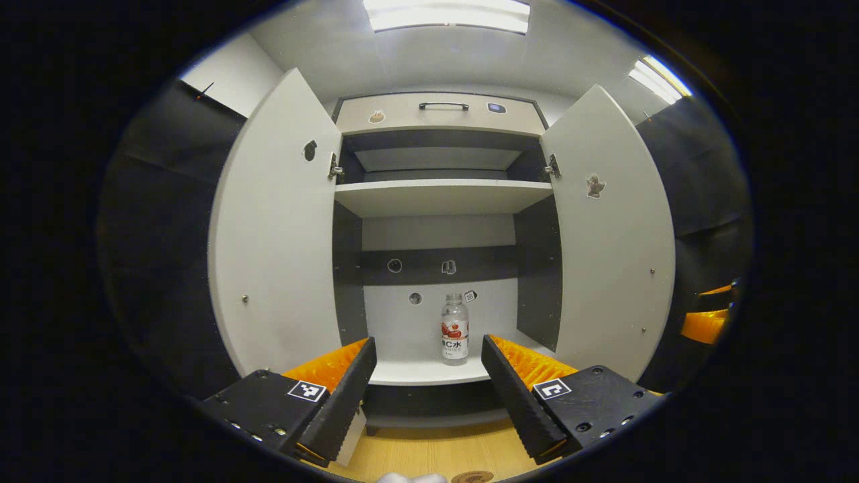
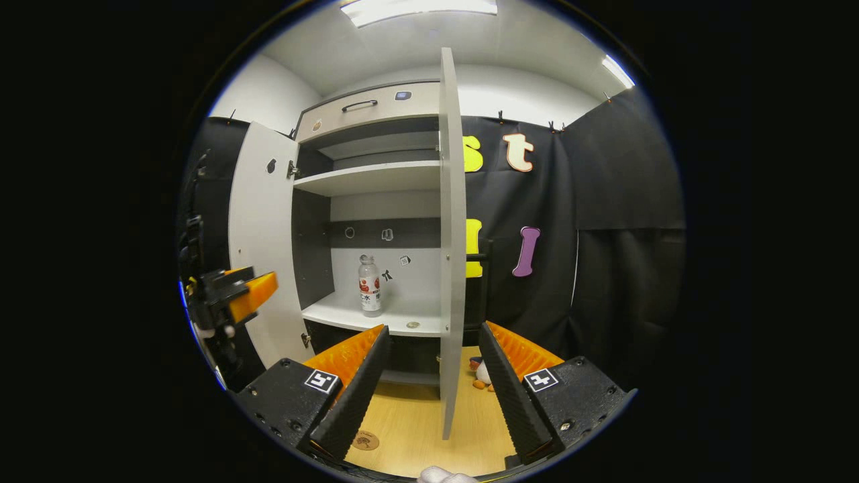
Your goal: Grasp the bottle in the cabinet with the left hand and place it on the coaster, then close the right door with the right hand and the left door with the left hand.
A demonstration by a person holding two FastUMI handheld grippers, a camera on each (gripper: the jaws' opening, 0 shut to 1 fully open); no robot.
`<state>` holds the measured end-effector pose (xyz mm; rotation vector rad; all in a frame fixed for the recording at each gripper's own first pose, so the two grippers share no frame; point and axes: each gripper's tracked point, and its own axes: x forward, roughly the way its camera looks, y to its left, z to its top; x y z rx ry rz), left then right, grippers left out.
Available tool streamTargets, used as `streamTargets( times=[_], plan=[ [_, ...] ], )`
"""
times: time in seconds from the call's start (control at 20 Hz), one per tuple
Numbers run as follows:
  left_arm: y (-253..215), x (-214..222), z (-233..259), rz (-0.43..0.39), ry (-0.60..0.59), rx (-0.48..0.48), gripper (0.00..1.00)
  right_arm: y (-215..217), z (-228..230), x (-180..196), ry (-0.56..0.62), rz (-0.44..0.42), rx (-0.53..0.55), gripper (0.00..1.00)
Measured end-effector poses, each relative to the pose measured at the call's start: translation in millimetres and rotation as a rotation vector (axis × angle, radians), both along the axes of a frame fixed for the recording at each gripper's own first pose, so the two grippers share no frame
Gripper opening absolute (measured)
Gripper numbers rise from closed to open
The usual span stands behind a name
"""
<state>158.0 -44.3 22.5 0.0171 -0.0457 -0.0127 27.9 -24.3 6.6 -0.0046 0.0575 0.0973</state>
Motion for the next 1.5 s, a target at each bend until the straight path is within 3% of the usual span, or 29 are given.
streamTargets(
  times=[0.4, 0.65, 1.0, 1.35, 1.45, 1.5],
  plan=[
    [-23.0, 153.2, -20.3, -0.006, 0.009, -0.021, 0.96, -23.5, 6.6, -3.7, 0.006, -0.025, -0.006, 0.83],
    [-32.0, 221.7, -36.1, 0.008, 0.029, -0.014, 0.96, -39.3, -1.8, 6.9, 0.024, -0.083, -0.049, 0.83],
    [-34.7, 284.7, -54.4, 0.044, 0.050, -0.004, 0.96, -39.9, -11.1, 21.9, 0.058, -0.075, -0.073, 0.83],
    [-39.7, 318.3, -85.2, 0.045, 0.113, -0.035, 0.96, -52.4, -15.0, 30.2, 0.076, -0.078, -0.073, 0.83],
    [-39.9, 317.7, -85.7, 0.049, 0.118, -0.037, 0.78, -53.7, -14.7, 28.6, 0.078, -0.075, -0.066, 0.83],
    [-40.1, 314.6, -86.1, 0.042, 0.126, -0.047, 0.76, -54.3, -14.1, 28.0, 0.075, -0.074, -0.065, 0.83]
  ],
)
